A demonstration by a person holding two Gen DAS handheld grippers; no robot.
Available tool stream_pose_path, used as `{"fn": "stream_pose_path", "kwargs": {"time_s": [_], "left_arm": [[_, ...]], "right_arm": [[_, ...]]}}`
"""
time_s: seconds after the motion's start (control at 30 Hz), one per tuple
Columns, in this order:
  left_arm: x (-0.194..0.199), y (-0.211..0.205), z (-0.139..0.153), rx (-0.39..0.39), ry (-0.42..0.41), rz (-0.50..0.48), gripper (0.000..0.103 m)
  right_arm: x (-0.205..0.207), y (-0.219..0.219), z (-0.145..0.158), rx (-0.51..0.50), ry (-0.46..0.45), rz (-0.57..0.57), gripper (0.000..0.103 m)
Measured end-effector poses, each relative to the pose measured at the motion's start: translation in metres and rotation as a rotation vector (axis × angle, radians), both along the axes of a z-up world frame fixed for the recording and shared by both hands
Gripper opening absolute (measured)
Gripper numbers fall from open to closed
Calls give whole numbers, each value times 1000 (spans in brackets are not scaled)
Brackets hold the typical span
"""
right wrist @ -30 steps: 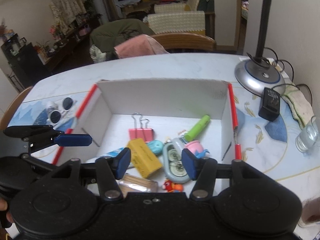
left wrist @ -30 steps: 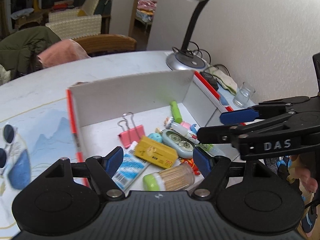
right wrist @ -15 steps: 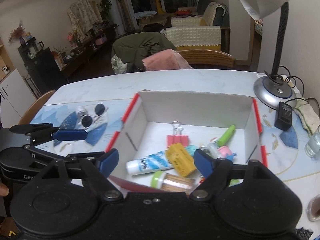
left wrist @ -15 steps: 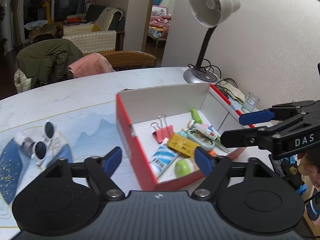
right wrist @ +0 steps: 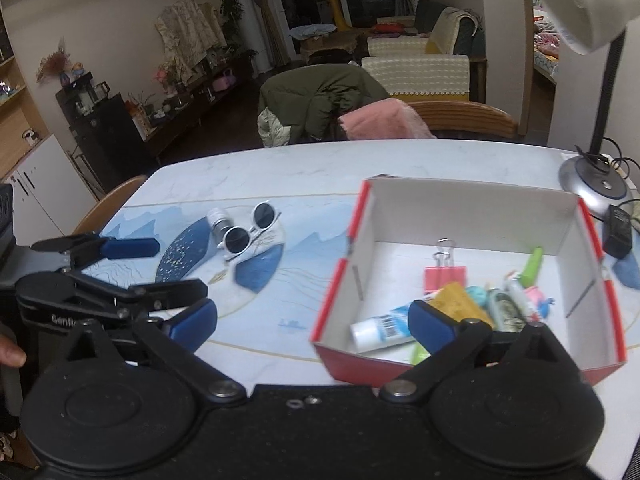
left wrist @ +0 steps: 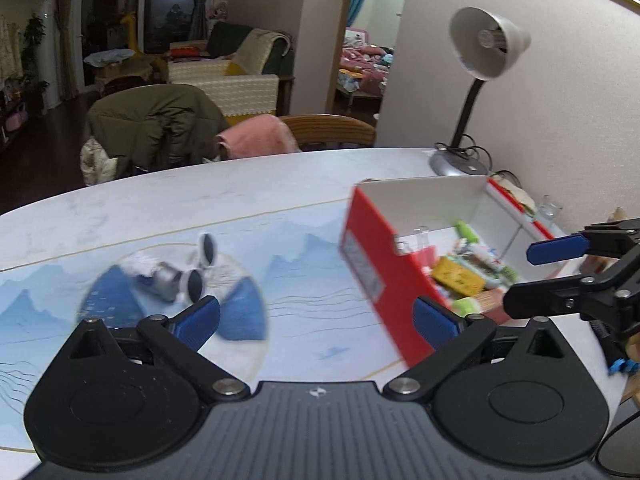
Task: Organize rigid objects
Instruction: 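Withdraw both tools from the box back toward the sunglasses and pill bottle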
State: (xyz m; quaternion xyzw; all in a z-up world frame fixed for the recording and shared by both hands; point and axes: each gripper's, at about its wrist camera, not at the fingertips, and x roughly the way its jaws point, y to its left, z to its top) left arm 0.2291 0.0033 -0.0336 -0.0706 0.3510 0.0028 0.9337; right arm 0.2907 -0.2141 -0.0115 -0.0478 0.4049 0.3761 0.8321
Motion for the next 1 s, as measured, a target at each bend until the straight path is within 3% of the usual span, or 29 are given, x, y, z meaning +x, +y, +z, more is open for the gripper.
{"fn": "stream_pose_path", "kwargs": {"time_s": [0.57,1.0], "left_arm": [[14,127,-42,28,22,28,103],[59,170,-92,54,40,-4,103]], "right_arm": [[-3,110,-16,-97,22,-37,102],[39,190,-34,-171,11,-66,102]]}}
